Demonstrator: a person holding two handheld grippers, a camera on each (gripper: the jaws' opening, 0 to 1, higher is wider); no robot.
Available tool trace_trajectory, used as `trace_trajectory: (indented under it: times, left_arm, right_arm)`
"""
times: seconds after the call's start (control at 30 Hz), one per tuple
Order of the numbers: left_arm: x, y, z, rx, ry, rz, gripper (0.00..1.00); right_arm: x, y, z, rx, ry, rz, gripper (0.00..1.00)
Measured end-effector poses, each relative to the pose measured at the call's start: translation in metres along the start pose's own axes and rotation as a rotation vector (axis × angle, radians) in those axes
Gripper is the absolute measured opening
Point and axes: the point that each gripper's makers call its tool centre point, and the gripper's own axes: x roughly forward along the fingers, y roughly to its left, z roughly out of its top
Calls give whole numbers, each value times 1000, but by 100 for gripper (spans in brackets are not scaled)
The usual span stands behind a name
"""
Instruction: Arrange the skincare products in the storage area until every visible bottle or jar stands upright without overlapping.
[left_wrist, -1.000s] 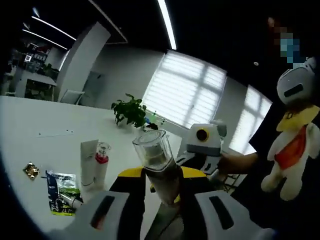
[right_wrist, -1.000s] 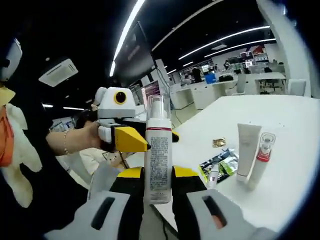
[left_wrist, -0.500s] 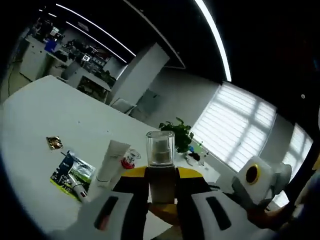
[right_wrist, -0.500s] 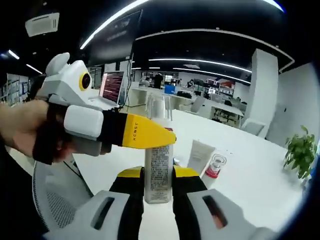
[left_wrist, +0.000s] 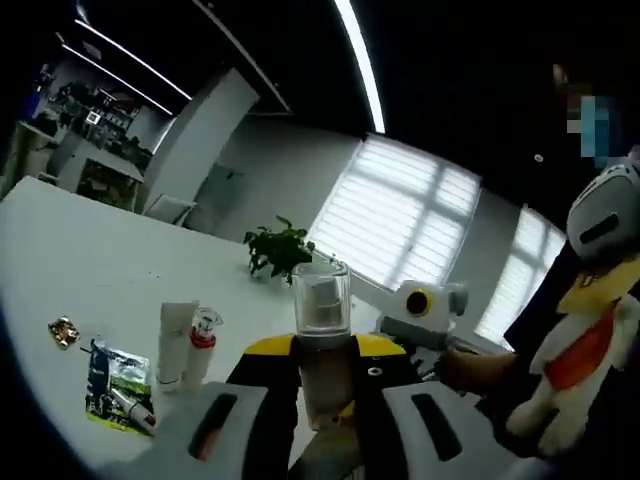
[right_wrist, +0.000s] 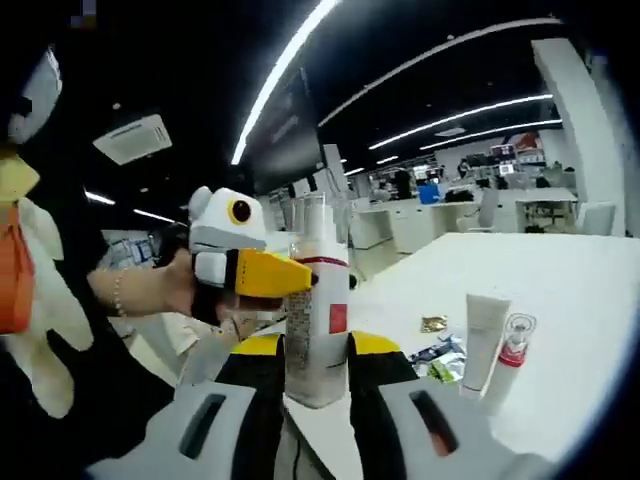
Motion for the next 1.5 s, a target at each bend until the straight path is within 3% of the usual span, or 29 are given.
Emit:
trace_trajectory:
  times: [0.1,0.2,0.33,0.43,0.6,0.63,0.7,0.83,0.97,1.1,1.17,1.23,1.37,1.43,1.5]
  left_arm:
    - [0,-16,-4,36,56,-93,14]
    - [1,-27,-12,64,113,-150,14]
    - [3,-28,-11,68,114,-159,14]
    - [6,-27,-11,73,113,-153,14]
    - [15,-3,-17,119,116,-11,16]
    - [17,4,-22,105,133,31,16]
    - [20,13,-24,107,127,89,16]
    - [26,36,-25,82,89,255,17]
    - [27,57,-25,7,6,452,16]
    - [20,72,-35,-1,-6,627,15]
    - [19,72,-40,26,21,686,15]
    - [21,72,-44,96,63,707,15]
    - [25,70,-49,87,64,725,15]
    - [26,68,-50,121,83,710,15]
    - [27,68,-49,83,85,666,15]
  right_arm:
    - [-1,17,-1,-10,27,132,23]
    - [-3,26,1,-1,30,195,22]
    - [-5,27,2,3,34,205,21]
    - [-4,23,2,-4,27,167,20]
    - [-3,0,-9,-38,83,4,20]
    - [-2,-11,-14,-61,106,-70,20]
    - [-2,-21,-18,-49,122,-150,20]
    - [-2,-42,-22,-84,142,-321,19]
    - [0,-55,-29,-114,157,-502,20]
    - [-2,-65,-39,-122,175,-613,20]
    - [-1,-67,-45,-117,176,-631,20]
    - [-4,-69,-50,-127,182,-651,20]
    - [-6,-72,-55,-105,173,-668,20]
    - [-8,-73,-55,-109,175,-672,20]
    - [-10,-71,-54,-114,163,-640,20]
